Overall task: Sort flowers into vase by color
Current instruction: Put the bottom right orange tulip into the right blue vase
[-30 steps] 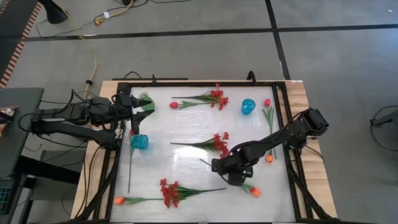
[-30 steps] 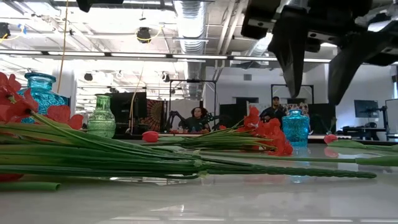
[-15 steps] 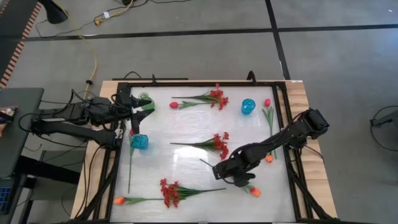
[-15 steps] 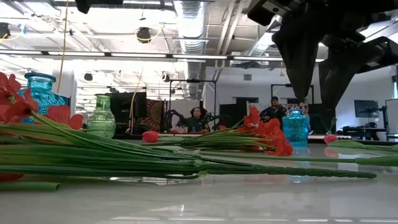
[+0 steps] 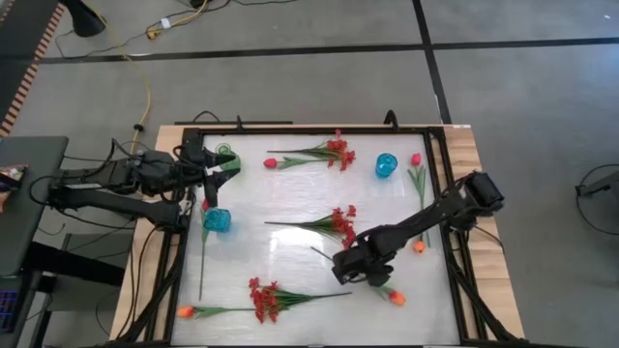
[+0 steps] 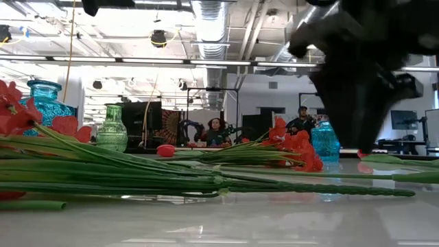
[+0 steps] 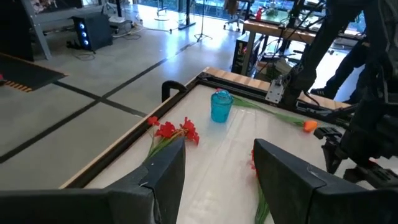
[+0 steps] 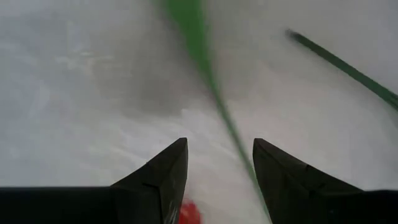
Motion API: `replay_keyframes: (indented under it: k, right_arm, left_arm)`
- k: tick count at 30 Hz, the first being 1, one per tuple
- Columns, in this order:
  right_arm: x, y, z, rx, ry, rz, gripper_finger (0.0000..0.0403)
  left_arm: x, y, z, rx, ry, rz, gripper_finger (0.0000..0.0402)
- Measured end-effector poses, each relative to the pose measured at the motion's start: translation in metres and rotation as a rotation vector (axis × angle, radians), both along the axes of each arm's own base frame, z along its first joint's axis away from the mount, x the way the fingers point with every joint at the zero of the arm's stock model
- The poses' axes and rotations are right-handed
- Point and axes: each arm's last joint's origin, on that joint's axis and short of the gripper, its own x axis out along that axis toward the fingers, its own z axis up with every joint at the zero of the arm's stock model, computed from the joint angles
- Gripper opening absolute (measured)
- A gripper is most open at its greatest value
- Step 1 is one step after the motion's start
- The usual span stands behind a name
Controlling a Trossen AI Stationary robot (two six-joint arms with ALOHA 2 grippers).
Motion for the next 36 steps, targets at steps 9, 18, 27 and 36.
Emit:
replay_keyframes:
  k: [9,18,27,36]
  right_arm:
    - [-0.001,0.022,-0.018,-0.021,-0.003,0.072,0.0207]
    - [0.000,0.032,-0.038,-0.038,0.040,0.048,0.0190]
    - [-0.004,0.031,-0.041,-0.053,0.080,0.009,0.0064]
    - [-0.008,0.042,-0.028,-0.054,0.071,-0.012,0.0025]
  left_arm:
    - [-0.001,0.000,-0.005,-0.009,0.053,-0.011,0.0178]
    - [-0.002,0.000,-0.005,-0.003,0.060,-0.014,0.0178]
    - [-0.001,-0.001,-0.005,-0.007,0.058,-0.020,0.0178]
    - [-0.001,-0.001,-0.005,-0.007,0.058,-0.019,0.0178]
